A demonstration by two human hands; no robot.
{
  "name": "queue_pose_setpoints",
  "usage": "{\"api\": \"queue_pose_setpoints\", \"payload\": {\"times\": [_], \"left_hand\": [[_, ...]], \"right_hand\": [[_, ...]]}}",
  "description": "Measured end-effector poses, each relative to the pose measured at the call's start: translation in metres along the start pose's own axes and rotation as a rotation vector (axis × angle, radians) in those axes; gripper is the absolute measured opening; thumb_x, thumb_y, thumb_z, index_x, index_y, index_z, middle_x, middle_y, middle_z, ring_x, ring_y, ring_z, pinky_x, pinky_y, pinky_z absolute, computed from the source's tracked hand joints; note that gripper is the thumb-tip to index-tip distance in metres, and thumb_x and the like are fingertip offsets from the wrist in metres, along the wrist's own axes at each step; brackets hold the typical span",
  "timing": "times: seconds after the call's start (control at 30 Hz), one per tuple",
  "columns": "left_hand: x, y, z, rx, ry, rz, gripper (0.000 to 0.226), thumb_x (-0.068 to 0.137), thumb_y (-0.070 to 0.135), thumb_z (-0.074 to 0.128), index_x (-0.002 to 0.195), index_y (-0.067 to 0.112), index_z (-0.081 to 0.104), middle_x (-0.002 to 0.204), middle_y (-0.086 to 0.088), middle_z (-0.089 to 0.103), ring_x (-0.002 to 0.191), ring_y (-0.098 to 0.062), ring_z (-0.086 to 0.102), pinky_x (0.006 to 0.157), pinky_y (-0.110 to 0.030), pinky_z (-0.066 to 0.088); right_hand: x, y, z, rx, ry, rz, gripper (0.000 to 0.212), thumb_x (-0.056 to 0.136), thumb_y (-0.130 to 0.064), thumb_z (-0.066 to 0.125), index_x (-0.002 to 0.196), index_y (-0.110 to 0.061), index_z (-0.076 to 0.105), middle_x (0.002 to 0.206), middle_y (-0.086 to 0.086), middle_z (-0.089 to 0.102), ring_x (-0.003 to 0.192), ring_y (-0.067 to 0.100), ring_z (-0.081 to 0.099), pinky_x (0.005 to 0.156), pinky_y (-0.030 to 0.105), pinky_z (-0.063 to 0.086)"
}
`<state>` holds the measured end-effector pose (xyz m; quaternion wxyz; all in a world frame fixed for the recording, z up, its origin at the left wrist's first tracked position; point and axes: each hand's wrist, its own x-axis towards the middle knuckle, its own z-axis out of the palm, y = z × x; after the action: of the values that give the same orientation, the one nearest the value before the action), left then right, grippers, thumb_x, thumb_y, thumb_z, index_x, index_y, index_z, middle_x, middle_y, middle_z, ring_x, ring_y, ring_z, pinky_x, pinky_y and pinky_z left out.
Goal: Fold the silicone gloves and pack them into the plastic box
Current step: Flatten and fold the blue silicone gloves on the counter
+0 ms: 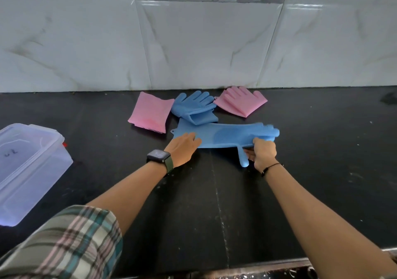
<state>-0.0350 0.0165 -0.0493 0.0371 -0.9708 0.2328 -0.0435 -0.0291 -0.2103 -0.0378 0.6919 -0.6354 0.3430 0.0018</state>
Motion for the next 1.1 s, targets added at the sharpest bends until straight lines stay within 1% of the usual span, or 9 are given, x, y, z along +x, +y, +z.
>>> {"api": "queue_pose_setpoints", "payload": {"times": [0.07,0.2,0.33,0.47,0.57,0.67,0.83,0.97,1.1], "left_hand": [[0.000,0.006,-0.003,0.046,0.008,0.060,0.024,0.089,0.003,0.044,0.110,0.008,0.055,0.107,-0.010,0.054,0.096,-0.025,0.052,0.075,-0.032,0.040],[-0.030,0.042,-0.014,-0.117,-0.151,0.015,0.021,0.080,0.006,0.047,0.098,0.007,0.058,0.096,-0.010,0.061,0.087,-0.028,0.058,0.065,-0.032,0.039],[-0.065,0.123,-0.021,-0.325,-0.302,-0.036,0.012,0.078,0.013,0.050,0.067,0.006,0.050,0.056,0.002,0.038,0.057,-0.023,0.044,0.052,-0.028,0.037],[-0.051,0.174,-0.026,-0.522,-0.301,-0.064,0.022,0.091,0.023,0.042,0.073,0.009,0.041,0.059,0.003,0.031,0.060,-0.023,0.041,0.049,-0.027,0.026],[-0.038,0.177,-0.029,-0.659,-0.318,-0.174,0.032,0.093,0.033,0.042,0.068,0.013,0.041,0.059,0.004,0.039,0.063,-0.019,0.043,0.050,-0.026,0.029],[-0.041,0.170,-0.030,-0.742,-0.168,-0.195,0.023,0.093,0.029,0.042,0.082,0.011,0.052,0.076,-0.001,0.055,0.071,-0.016,0.048,0.062,-0.030,0.042],[-0.037,0.135,-0.016,-0.545,0.084,-0.105,0.025,0.093,0.017,0.043,0.111,0.007,0.057,0.111,-0.008,0.057,0.104,-0.022,0.051,0.086,-0.030,0.042],[-0.017,0.107,-0.022,-0.911,0.078,-0.370,0.023,0.093,0.014,0.043,0.105,0.010,0.063,0.101,0.000,0.064,0.090,-0.013,0.060,0.074,-0.017,0.046],[-0.007,0.077,-0.021,-1.338,0.109,-0.675,0.022,0.089,0.010,0.045,0.079,0.017,0.062,0.082,0.000,0.065,0.074,-0.010,0.062,0.073,-0.026,0.054]], "right_hand": [[0.001,0.002,-0.003,0.007,-0.017,0.008,0.016,0.091,-0.006,0.038,0.099,-0.008,0.051,0.072,0.010,0.061,0.053,0.021,0.061,0.041,0.027,0.048],[0.011,-0.001,-0.010,-0.276,-0.048,-0.109,0.019,0.088,-0.007,0.040,0.093,0.000,0.057,0.084,0.016,0.062,0.071,0.032,0.063,0.059,0.035,0.053],[0.018,-0.019,-0.002,-0.793,-0.379,-0.382,0.033,0.088,-0.010,0.051,0.055,-0.013,0.042,0.063,0.007,0.047,0.068,0.024,0.047,0.064,0.033,0.041],[0.028,-0.033,0.012,-1.341,-0.466,-0.817,0.030,0.089,-0.029,0.051,0.064,-0.021,0.037,0.073,0.000,0.050,0.070,0.022,0.051,0.059,0.028,0.036],[0.038,-0.036,0.018,-1.165,-0.370,-1.070,0.013,0.091,-0.031,0.050,0.087,-0.018,0.053,0.083,0.000,0.060,0.080,0.026,0.061,0.061,0.028,0.039],[0.048,-0.030,0.026,-0.972,-0.307,-1.049,0.020,0.093,-0.027,0.048,0.104,-0.012,0.057,0.100,0.008,0.069,0.087,0.029,0.064,0.065,0.030,0.046],[0.043,-0.036,0.062,-1.050,-0.346,-1.040,0.020,0.093,-0.019,0.047,0.097,-0.003,0.058,0.098,0.016,0.066,0.089,0.032,0.060,0.073,0.038,0.047],[0.021,-0.044,0.117,-1.288,-0.428,-1.062,0.042,0.094,-0.033,0.040,0.060,-0.010,0.048,0.069,0.009,0.049,0.071,0.025,0.048,0.057,0.031,0.035],[0.010,-0.034,0.172,-1.252,-0.372,-0.727,0.048,0.087,-0.054,0.045,0.085,-0.008,0.062,0.095,0.014,0.061,0.092,0.030,0.057,0.078,0.036,0.044]]}}
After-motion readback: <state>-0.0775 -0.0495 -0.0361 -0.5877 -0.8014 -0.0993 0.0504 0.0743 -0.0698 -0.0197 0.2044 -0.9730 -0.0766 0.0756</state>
